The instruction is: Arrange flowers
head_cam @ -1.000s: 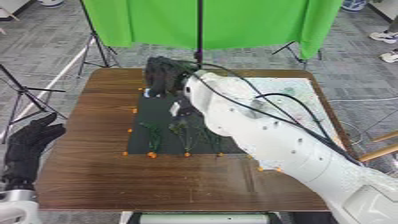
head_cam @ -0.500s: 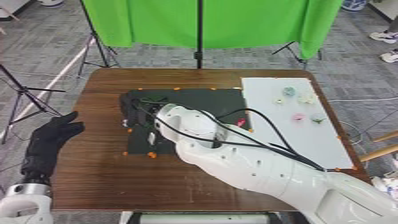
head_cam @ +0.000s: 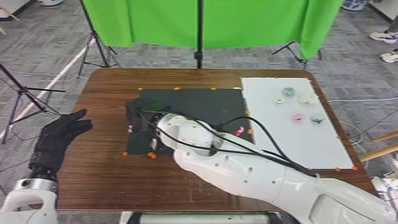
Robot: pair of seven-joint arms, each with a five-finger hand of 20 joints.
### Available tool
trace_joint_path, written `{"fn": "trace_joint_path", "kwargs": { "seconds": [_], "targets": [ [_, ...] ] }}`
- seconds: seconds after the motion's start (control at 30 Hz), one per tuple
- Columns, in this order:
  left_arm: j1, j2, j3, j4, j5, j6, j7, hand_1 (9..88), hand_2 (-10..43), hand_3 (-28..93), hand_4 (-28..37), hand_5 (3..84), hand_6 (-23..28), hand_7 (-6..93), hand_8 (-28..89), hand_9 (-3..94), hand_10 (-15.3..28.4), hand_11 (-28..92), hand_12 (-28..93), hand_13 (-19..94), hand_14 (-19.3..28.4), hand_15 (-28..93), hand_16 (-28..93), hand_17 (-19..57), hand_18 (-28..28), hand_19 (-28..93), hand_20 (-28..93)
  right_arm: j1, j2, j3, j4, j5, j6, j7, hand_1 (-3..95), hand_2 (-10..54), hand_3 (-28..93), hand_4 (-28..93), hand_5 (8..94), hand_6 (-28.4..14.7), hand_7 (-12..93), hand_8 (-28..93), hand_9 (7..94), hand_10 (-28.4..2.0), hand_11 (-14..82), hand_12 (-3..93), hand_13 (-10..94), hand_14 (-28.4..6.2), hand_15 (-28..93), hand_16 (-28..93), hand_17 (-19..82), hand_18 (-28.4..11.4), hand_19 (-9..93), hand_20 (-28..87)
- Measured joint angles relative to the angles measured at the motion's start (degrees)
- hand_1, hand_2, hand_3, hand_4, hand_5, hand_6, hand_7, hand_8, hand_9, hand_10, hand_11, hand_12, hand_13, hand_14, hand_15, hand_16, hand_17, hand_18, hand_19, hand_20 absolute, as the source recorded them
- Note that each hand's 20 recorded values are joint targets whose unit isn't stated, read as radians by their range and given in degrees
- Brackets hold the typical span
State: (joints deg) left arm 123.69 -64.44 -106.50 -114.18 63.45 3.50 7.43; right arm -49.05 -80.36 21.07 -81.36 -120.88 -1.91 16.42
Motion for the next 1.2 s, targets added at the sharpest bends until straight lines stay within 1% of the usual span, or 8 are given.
{"fn": "trace_joint_path", "kwargs": {
  "seconds": [0.1, 0.27, 0.47, 0.7, 0.87, 1.03, 1.1, 1.2],
  "targets": [
    [-0.01, 0.0, 0.0, 0.0, 0.08, -0.38, -0.1, 17.4, 28.2, 65, -28.3, 46.3, 7.8, 8.4, -6, 46.3, 15.9, 19, 9, 39, 19.1, 17, -2, 11.7, 12.5, 12, 19, -0.06, 0.03, -0.08, 0.07, -0.12, 0.29, 0.01, 56.5, -9.5, 57, -14, 72.2, -1.2, 27, 12, 88.8, -7.9, 12.0, 48.0, 93, 0.1, 58, 39, 65, -12.2, 93, 59],
    [-0.01, 0.0, 0.0, 0.0, 0.24, -0.92, -0.22, 17.4, 26.8, 65, -28.3, 45.9, 7.7, 8.3, -6, 46.0, 15.8, 19, 9, 38, 19.2, 17, -2, 11.2, 12.6, 12, 19, -0.02, 0.13, -0.36, 0.26, -1.38, 1.23, -0.6, 54.7, -9.5, 56, -14, 69.4, -0.9, 26, 11, 84.9, -8.1, 11.1, 48.3, 92, 0.2, 59, 39, 65, -12.3, 93, 60],
    [0.03, -0.07, -0.11, -0.02, 0.35, -1.37, -0.32, 17.2, 25.1, 65, -28.3, 45.6, 7.4, 8.3, -6, 45.6, 15.7, 18, 9, 38, 19.3, 17, -1, 10.9, 12.7, 12, 19, 0.35, 0.58, -1.42, 0.27, -6.07, 1.54, -1.28, 51.3, -9.5, 59, -15, 66.6, -0.4, 25, 8, 80.5, -8.6, 14.8, 45.2, 91, 0.1, 59, 39, 64, -12.5, 93, 60],
    [0.14, -0.15, -0.58, -0.07, 0.42, -1.64, -0.32, 17.1, 24.1, 65, -28.3, 45.5, 7.3, 8.2, -6, 45.5, 15.7, 18, 10, 38, 19.4, 17, -1, 10.6, 12.8, 12, 19, 0.81, 1.15, -1.95, 0.26, -7.46, 1.25, -1.35, 50.1, -9.5, 62, -16, 65.4, -0.1, 25, 5, 78.8, -9.0, 17.0, 42.9, 91, -0.1, 60, 38, 64, -12.5, 93, 60],
    [0.39, -0.31, -0.97, -0.14, 0.47, -1.72, -0.33, 17.0, 24.0, 65, -28.3, 45.4, 7.2, 8.2, -6, 45.3, 15.6, 18, 10, 38, 19.4, 17, -1, 10.5, 12.8, 12, 19, 0.88, 1.55, -2.15, 0.28, -9.02, 1.03, -1.5, 50.0, -9.5, 62, -17, 65.4, 0.0, 25, 4, 78.6, -9.1, 17.3, 42.6, 91, -0.1, 60, 38, 63, -12.5, 93, 60],
    [0.88, -0.61, -1.43, -0.47, 0.51, -1.77, -0.45, 17.0, 23.7, 65, -28.3, 45.3, 7.2, 8.1, -6, 45.3, 15.6, 18, 10, 37, 19.3, 17, -1, 10.3, 12.8, 12, 19, 1.01, 2.2, -2.44, 0.17, -9.86, 0.66, -1.61, 48.5, -9.5, 63, -16, 65.1, 0.1, 25, 4, 77.6, -9.4, 18.4, 41.8, 90, -0.2, 60, 38, 63, -12.8, 93, 60],
    [1.23, -0.76, -1.83, -0.73, 0.52, -1.78, -0.49, 17.0, 23.6, 65, -28.3, 45.2, 7.2, 8.1, -6, 45.2, 15.6, 18, 10, 37, 19.4, 17, -1, 10.2, 12.8, 12, 19, 1.07, 2.79, -2.43, -0.39, -9.85, 0.66, -1.59, 46.8, -9.5, 64, -16, 65.0, 0.1, 25, 2, 76.2, -9.8, 20.6, 39.5, 90, -0.3, 60, 38, 62, -13.1, 93, 60],
    [2.07, -0.92, -2.73, -1.17, 0.51, -1.78, -0.56, 17.0, 23.4, 65, -28.3, 45.3, 7.2, 8.1, -6, 45.2, 15.5, 18, 10, 37, 19.4, 17, -1, 10.2, 12.8, 12, 19, 1.29, 4.73, -2.14, -3.33, -8.9, 0.92, -1.09, 40.8, -9.5, 68, -17, 64.1, 0.2, 25, -8, 73.0, -12.0, 25.0, 28.1, 87, -1.7, 59, 38, 59, -14.4, 93, 60]
  ]
}}
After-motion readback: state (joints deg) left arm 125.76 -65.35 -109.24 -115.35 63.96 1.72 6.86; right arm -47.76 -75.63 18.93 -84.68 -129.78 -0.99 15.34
